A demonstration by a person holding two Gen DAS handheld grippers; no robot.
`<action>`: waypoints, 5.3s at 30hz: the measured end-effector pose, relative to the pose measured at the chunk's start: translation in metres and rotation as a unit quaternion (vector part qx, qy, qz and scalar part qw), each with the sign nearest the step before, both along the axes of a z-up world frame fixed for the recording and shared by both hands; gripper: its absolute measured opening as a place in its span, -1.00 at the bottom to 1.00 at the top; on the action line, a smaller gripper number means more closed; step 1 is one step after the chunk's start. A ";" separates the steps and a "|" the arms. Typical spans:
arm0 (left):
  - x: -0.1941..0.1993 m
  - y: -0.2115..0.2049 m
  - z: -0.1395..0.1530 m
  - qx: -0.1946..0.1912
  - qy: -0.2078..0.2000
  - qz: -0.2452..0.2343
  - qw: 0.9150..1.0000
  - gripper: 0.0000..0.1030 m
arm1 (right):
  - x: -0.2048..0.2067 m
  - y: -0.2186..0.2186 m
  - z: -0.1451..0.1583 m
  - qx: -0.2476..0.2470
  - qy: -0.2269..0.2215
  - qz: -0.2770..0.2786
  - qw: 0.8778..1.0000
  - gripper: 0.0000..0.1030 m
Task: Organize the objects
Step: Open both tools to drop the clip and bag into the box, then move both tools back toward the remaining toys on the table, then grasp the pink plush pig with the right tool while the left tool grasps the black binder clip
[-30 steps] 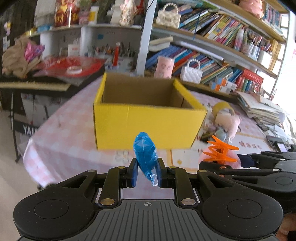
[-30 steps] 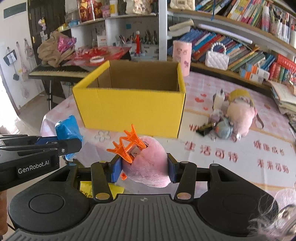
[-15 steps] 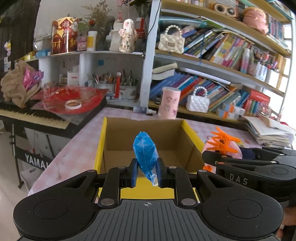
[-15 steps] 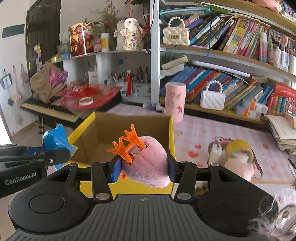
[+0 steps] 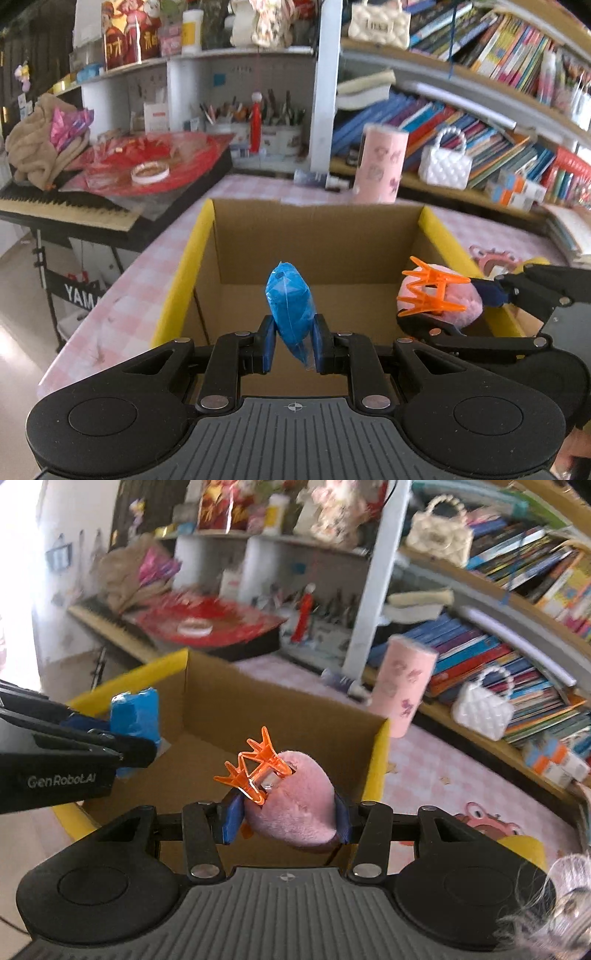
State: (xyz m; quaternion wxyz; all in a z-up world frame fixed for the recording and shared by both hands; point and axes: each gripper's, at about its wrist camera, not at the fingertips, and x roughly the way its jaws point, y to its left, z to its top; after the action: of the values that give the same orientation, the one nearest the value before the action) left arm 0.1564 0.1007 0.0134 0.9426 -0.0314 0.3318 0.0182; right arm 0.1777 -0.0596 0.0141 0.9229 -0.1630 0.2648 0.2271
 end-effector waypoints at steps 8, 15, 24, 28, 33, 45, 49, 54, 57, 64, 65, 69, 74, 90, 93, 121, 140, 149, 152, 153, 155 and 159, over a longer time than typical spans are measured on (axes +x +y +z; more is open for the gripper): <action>0.023 -0.003 -0.015 0.017 0.030 0.002 0.999 -0.63 | 0.037 0.009 -0.009 -0.040 0.028 0.061 0.997 -0.11; 0.039 -0.001 -0.021 0.019 0.043 0.012 0.999 -0.63 | 0.060 0.016 -0.010 -0.063 0.039 0.077 0.994 -0.11; 0.032 -0.003 -0.011 0.040 0.021 0.038 0.998 -0.11 | 0.053 0.013 -0.007 -0.058 0.025 0.067 0.996 0.02; 0.013 0.002 0.008 0.023 -0.025 0.045 0.998 0.24 | 0.046 0.000 0.007 -0.025 0.004 0.043 0.999 0.22; -0.010 -0.002 0.036 0.023 -0.067 0.038 0.997 0.37 | 0.027 -0.011 0.029 0.010 -0.026 0.019 0.999 0.28; -0.078 -0.001 0.038 0.008 -0.065 0.057 0.996 0.61 | -0.046 -0.042 0.049 0.072 -0.032 -0.053 0.995 0.46; -0.100 0.001 0.028 0.007 -0.045 0.055 0.997 0.61 | -0.074 -0.047 0.040 0.074 -0.016 -0.078 0.994 0.46; -0.122 0.002 0.015 0.008 -0.019 0.050 0.999 0.61 | -0.104 -0.052 0.024 0.066 0.009 -0.113 0.991 0.50; -0.135 0.001 0.010 0.007 -0.006 0.051 0.999 0.62 | -0.120 -0.053 0.015 0.069 0.030 -0.147 0.986 0.57; -0.157 0.000 -0.002 0.001 0.018 0.041 0.999 0.69 | -0.152 -0.049 0.000 0.048 0.056 -0.164 0.984 0.66; -0.160 -0.001 -0.002 0.000 0.019 0.038 0.999 0.70 | -0.155 -0.049 -0.001 0.048 0.057 -0.167 0.983 0.70; -0.171 -0.006 -0.006 -0.001 0.020 0.027 0.999 0.77 | -0.169 -0.054 -0.005 0.050 0.062 -0.179 0.981 0.73; -0.180 -0.014 -0.009 -0.007 0.027 0.004 1.000 0.77 | -0.185 -0.064 -0.007 0.054 0.067 -0.197 0.977 0.75; -0.188 -0.050 -0.018 -0.018 0.042 -0.073 0.996 0.77 | -0.220 -0.107 -0.015 0.055 0.077 -0.281 0.955 0.83; -0.185 -0.053 -0.018 -0.020 0.044 -0.076 0.996 0.77 | -0.219 -0.113 -0.015 0.055 0.077 -0.289 0.953 0.84; -0.112 -0.155 -0.027 -0.018 0.069 -0.164 0.984 0.76 | -0.170 -0.201 -0.023 0.049 0.101 -0.348 0.931 0.87; -0.050 -0.202 -0.033 0.039 0.048 -0.134 0.989 0.14 | -0.095 -0.246 -0.024 0.095 0.102 -0.289 0.947 0.83; -0.013 -0.230 -0.043 0.100 0.038 -0.152 0.983 -0.22 | -0.066 -0.257 -0.020 0.121 0.088 -0.253 0.956 0.83; -0.001 -0.239 -0.051 0.121 0.040 -0.159 0.979 -0.29 | -0.056 -0.260 -0.019 0.127 0.086 -0.244 0.957 0.83; 0.001 -0.242 -0.053 0.129 0.041 -0.161 0.978 -0.35 | -0.053 -0.261 -0.019 0.129 0.086 -0.243 0.958 0.83; 0.006 -0.245 -0.057 0.143 0.044 -0.161 0.976 -0.45 | -0.047 -0.263 -0.019 0.133 0.087 -0.238 0.958 0.82; 0.014 -0.247 -0.065 0.145 0.055 -0.157 0.975 -0.77 | -0.037 -0.264 -0.020 0.140 0.090 -0.229 0.959 0.82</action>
State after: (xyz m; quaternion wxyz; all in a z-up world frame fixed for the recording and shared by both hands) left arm 0.1700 -0.1464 -0.0516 0.9087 0.1589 0.3776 -0.0801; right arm 0.1407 -0.3236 -0.0059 0.9360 0.0543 0.3429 0.0580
